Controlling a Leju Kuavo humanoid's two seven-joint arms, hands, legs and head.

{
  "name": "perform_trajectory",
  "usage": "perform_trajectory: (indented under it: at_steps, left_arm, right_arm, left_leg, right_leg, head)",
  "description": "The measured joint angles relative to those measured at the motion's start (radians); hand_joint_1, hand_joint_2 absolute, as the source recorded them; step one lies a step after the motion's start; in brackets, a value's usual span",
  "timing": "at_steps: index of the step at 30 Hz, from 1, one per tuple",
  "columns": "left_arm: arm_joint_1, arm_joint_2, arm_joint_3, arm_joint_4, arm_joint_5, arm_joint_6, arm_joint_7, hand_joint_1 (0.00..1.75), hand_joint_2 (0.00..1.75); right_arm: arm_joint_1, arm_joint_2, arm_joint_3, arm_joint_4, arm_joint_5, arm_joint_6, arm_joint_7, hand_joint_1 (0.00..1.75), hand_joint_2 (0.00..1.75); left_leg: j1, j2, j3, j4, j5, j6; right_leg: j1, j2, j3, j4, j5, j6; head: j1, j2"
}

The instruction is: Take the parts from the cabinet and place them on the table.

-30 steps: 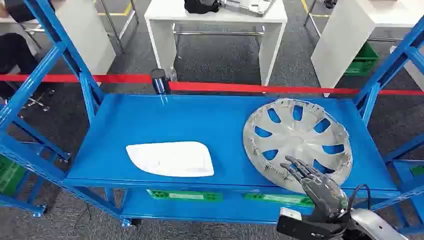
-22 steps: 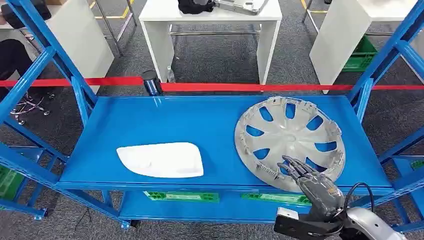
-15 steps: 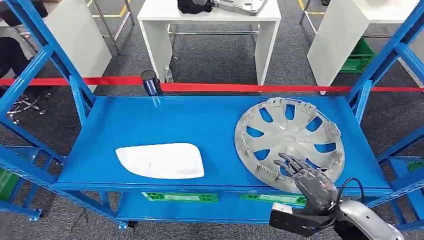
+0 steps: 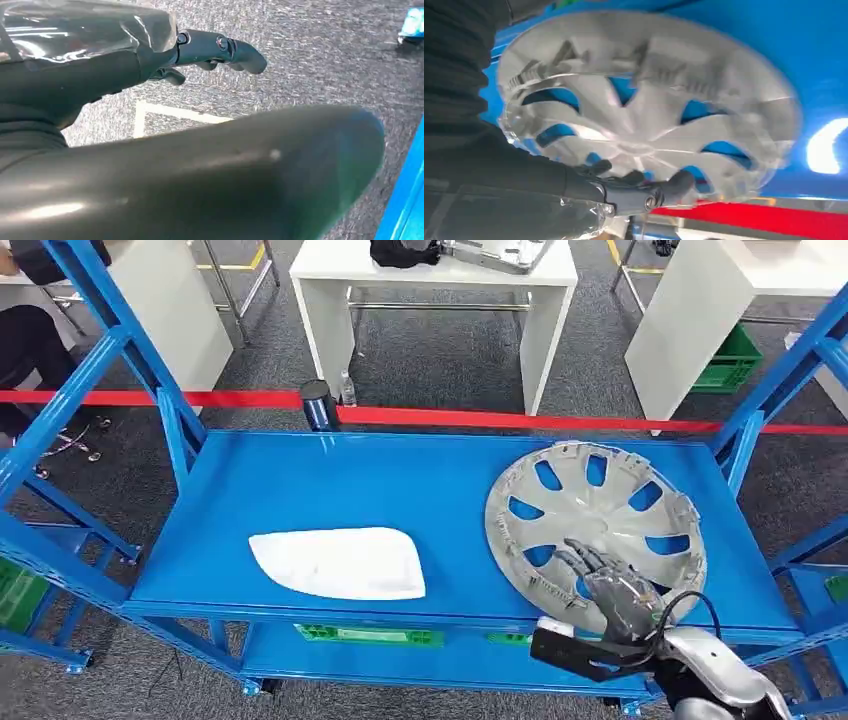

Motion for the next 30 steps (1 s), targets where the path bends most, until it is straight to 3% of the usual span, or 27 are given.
perform_trajectory:
  at_steps: [1, 3, 4, 5, 6, 8, 9, 10, 11, 12, 13, 14, 15, 18, 19, 20, 21, 23, 24, 25, 26, 27, 28, 29, 30]
  left_arm:
    - [-0.004, 0.003, 0.003, 0.005, -0.008, 0.0, -0.005, 0.0, 0.0]
    - [-0.008, 0.009, 0.014, 0.013, -0.026, -0.004, -0.013, 0.0, 0.0]
    - [-0.01, 0.014, 0.019, 0.016, -0.034, -0.005, -0.015, 0.0, 0.0]
    - [-0.012, 0.014, 0.021, 0.02, -0.04, -0.006, -0.018, 0.0, 0.0]
    - [-0.014, 0.016, 0.023, 0.024, -0.046, -0.006, -0.02, 0.0, 0.0]
    - [-0.016, 0.025, 0.026, 0.034, -0.053, -0.006, -0.024, 0.0, 0.0]
    - [-0.016, 0.027, 0.027, 0.039, -0.057, -0.006, -0.025, 0.0, 0.0]
    - [-0.016, 0.028, 0.029, 0.044, -0.059, -0.006, -0.026, 0.0, 0.0]
    - [-0.016, 0.03, 0.032, 0.049, -0.066, -0.005, -0.029, 0.0, 0.0]
    - [-0.017, 0.032, 0.033, 0.053, -0.068, -0.005, -0.033, 0.0, 0.0]
    - [-0.018, 0.034, 0.036, 0.058, -0.074, -0.003, -0.036, 0.0, 0.0]
    - [-0.02, 0.039, 0.038, 0.06, -0.079, -0.001, -0.039, 0.0, 0.0]
    - [-0.025, 0.042, 0.038, 0.065, -0.082, 0.0, -0.04, 0.0, 0.0]
    - [-0.026, 0.049, 0.04, 0.07, -0.089, 0.003, -0.043, 0.0, 0.0]
    - [-0.027, 0.049, 0.04, 0.073, -0.092, 0.003, -0.043, 0.0, 0.0]
    - [-0.028, 0.049, 0.04, 0.076, -0.096, 0.003, -0.044, 0.0, 0.0]
    - [-0.03, 0.05, 0.04, 0.077, -0.096, 0.003, -0.044, 0.0, 0.0]
    - [-0.031, 0.049, 0.04, 0.083, -0.097, 0.003, -0.045, 0.0, 0.0]
    - [-0.031, 0.05, 0.04, 0.086, -0.098, 0.003, -0.047, 0.0, 0.0]
    - [-0.031, 0.05, 0.04, 0.088, -0.098, 0.003, -0.048, 0.0, 0.0]
    - [-0.031, 0.05, 0.04, 0.091, -0.098, 0.003, -0.05, 0.0, 0.0]
    - [-0.031, 0.05, 0.04, 0.095, -0.099, 0.002, -0.052, 0.0, 0.0]
    - [-0.032, 0.049, 0.04, 0.098, -0.099, 0.002, -0.054, 0.0, 0.0]
    - [-0.032, 0.05, 0.04, 0.1, -0.099, 0.002, -0.058, 0.0, 0.0]
    - [-0.032, 0.053, 0.04, 0.101, -0.101, 0.003, -0.06, 0.0, 0.0]
  right_arm:
    - [-0.002, 0.004, -0.002, 0.006, 0.006, 0.001, 0.003, 0.0, 1.75]
    - [-0.003, 0.014, -0.009, 0.015, 0.014, 0.003, 0.011, 0.0, 1.75]
    - [-0.002, 0.018, -0.014, 0.018, 0.016, 0.005, 0.014, 0.0, 1.75]
    - [0.0, 0.02, -0.02, 0.021, 0.017, 0.009, 0.015, 0.0, 1.75]
    - [0.001, 0.023, -0.024, 0.024, 0.021, 0.012, 0.016, 0.0, 1.75]
    - [0.008, 0.025, -0.031, 0.031, 0.024, 0.019, 0.016, 0.0, 1.75]
    - [0.012, 0.027, -0.031, 0.035, 0.026, 0.021, 0.017, 0.0, 1.75]
    - [0.015, 0.029, -0.031, 0.039, 0.028, 0.024, 0.019, 0.0, 1.75]
    - [0.016, 0.031, -0.032, 0.042, 0.031, 0.035, 0.022, 0.07, 1.75]
    - [0.017, 0.031, -0.032, 0.044, 0.032, 0.044, 0.028, 1.33, 1.75]
    - [0.017, 0.031, -0.034, 0.047, 0.033, 0.052, 0.032, 1.64, 1.75]
    - [0.018, 0.031, -0.036, 0.047, 0.034, 0.055, 0.034, 1.75, 1.75]
    - [0.021, 0.032, -0.038, 0.048, 0.035, 0.058, 0.036, 1.75, 1.75]
    - [0.036, 0.031, -0.042, 0.051, 0.038, 0.073, 0.045, 1.75, 1.75]
    - [0.04, 0.028, -0.046, 0.049, 0.038, 0.074, 0.048, 1.75, 1.75]
    - [0.045, 0.027, -0.05, 0.05, 0.037, 0.074, 0.05, 1.75, 1.75]
    - [0.045, 0.024, -0.052, 0.05, 0.037, 0.074, 0.051, 1.75, 1.75]
    - [0.049, 0.022, -0.054, 0.05, 0.035, 0.076, 0.051, 1.75, 1.75]
    - [0.051, 0.022, -0.056, 0.05, 0.034, 0.076, 0.051, 1.75, 1.75]
    - [0.052, 0.022, -0.058, 0.05, 0.033, 0.076, 0.052, 1.75, 1.75]
    - [0.055, 0.02, -0.061, 0.05, 0.031, 0.075, 0.052, 1.75, 1.75]
    - [0.058, 0.019, -0.065, 0.05, 0.028, 0.072, 0.052, 1.73, 1.75]
    - [0.061, 0.018, -0.068, 0.05, 0.025, 0.069, 0.052, 1.73, 1.75]
    - [0.064, 0.018, -0.071, 0.049, 0.022, 0.067, 0.051, 1.73, 1.75]
    - [0.065, 0.018, -0.07, 0.049, 0.019, 0.065, 0.05, 1.73, 1.75]
  left_leg:
    - [0.0, -0.001, -0.003, -0.001, 0.001, -0.002]
    - [0.002, 0.0, -0.002, 0.0, 0.001, -0.005]
    - [0.006, 0.0, -0.009, 0.006, -0.007, -0.01]
    - [0.007, 0.001, -0.019, 0.034, -0.029, -0.019]
    - [0.011, 0.001, -0.047, 0.095, -0.064, -0.026]
    - [0.017, 0.001, -0.133, 0.275, -0.14, -0.034]
    - [0.019, 0.001, -0.163, 0.332, -0.151, -0.035]
    - [0.019, 0.001, -0.166, 0.332, -0.137, -0.033]
    - [0.018, 0.001, -0.146, 0.284, -0.102, -0.029]
    - [0.017, 0.001, -0.107, 0.2, -0.056, -0.022]
    - [0.014, 0.0, -0.056, 0.095, -0.009, -0.009]
    - [0.006, 0.0, -0.019, 0.016, 0.005, 0.008]
    - [0.006, 0.006, -0.016, 0.012, -0.004, 0.009]
    - [-0.002, 0.006, -0.019, 0.007, -0.002, 0.013]
    - [0.009, 0.007, 0.001, -0.021, 0.014, 0.018]
    - [0.008, 0.009, 0.006, -0.031, 0.02, 0.022]
    - [0.008, 0.01, 0.006, -0.031, 0.023, 0.025]
    - [0.007, 0.01, 0.003, -0.031, 0.022, 0.025]
    - [0.007, 0.01, 0.002, -0.03, 0.022, 0.025]
    - [0.007, 0.01, 0.003, -0.03, 0.022, 0.025]
    - [0.009, 0.008, 0.005, -0.03, 0.021, 0.024]
    - [0.011, 0.007, 0.007, -0.028, 0.02, 0.021]
    - [0.014, 0.005, 0.007, -0.022, 0.016, 0.016]
    - [0.012, 0.003, 0.004, -0.01, 0.01, 0.006]
    - [0.006, 0.001, -0.001, 0.0, 0.002, -0.002]
  right_leg:
    - [0.002, 0.0, -0.001, 0.007, -0.001, -0.011]
    - [0.004, 0.001, -0.003, 0.007, 0.001, -0.021]
    - [-0.005, 0.001, 0.0, 0.005, 0.002, -0.026]
    - [-0.004, 0.001, 0.002, 0.005, 0.002, -0.033]
    - [-0.004, 0.001, 0.002, 0.005, 0.002, -0.034]
    - [-0.001, 0.001, 0.0, 0.005, 0.001, -0.034]
    - [0.001, 0.001, 0.0, 0.006, 0.001, -0.035]
    - [0.002, 0.001, 0.002, 0.006, 0.0, -0.035]
    - [0.005, 0.003, 0.003, 0.005, 0.0, -0.036]
    - [0.008, 0.005, 0.006, 0.005, 0.0, -0.036]
    - [0.011, 0.007, 0.008, 0.005, 0.0, -0.035]
    - [0.01, 0.008, 0.008, 0.004, 0.0, -0.035]
    - [0.017, 0.007, 0.004, 0.003, 0.0, -0.034]
    - [0.01, 0.004, 0.005, -0.003, 0.003, -0.023]
    - [0.016, 0.003, 0.002, 0.003, -0.001, -0.02]
    - [0.015, 0.002, -0.01, 0.029, -0.015, -0.021]
    - [0.013, 0.002, -0.03, 0.072, -0.04, -0.026]
    - [0.01, 0.003, -0.113, 0.244, -0.11, -0.03]
    - [0.009, 0.002, -0.148, 0.315, -0.13, -0.025]
    - [0.007, 0.002, -0.155, 0.327, -0.128, -0.017]
    - [0.003, 0.002, -0.138, 0.291, -0.108, -0.003]
    - [0.0, 0.001, -0.099, 0.214, -0.075, 0.012]
    - [-0.005, -0.001, -0.041, 0.101, -0.032, 0.026]
    - [-0.01, -0.005, 0.005, 0.009, -0.007, 0.033]
    - [-0.004, -0.004, 0.001, 0.012, -0.01, 0.017]
  head:
    - [-0.002, 0.0]
    - [-0.003, 0.0]
    - [-0.002, 0.0]
    - [-0.004, 0.0]
    - [-0.009, 0.0]
    - [-0.008, 0.0]
    - [-0.008, 0.0]
    - [-0.008, 0.0]
    - [-0.009, 0.0]
    - [-0.009, 0.0]
    - [-0.009, 0.0]
    - [-0.008, 0.0]
    - [-0.005, 0.0]
    - [-0.01, 0.0]
    - [-0.009, 0.0]
    - [-0.007, 0.0]
    - [-0.007, 0.0]
    - [-0.005, 0.0]
    - [-0.005, 0.0]
    - [-0.004, 0.0]
    - [-0.004, 0.0]
    - [-0.004, 0.0]
    - [-0.004, 0.0]
    - [-0.004, 0.0]
    - [0.0, 0.0]
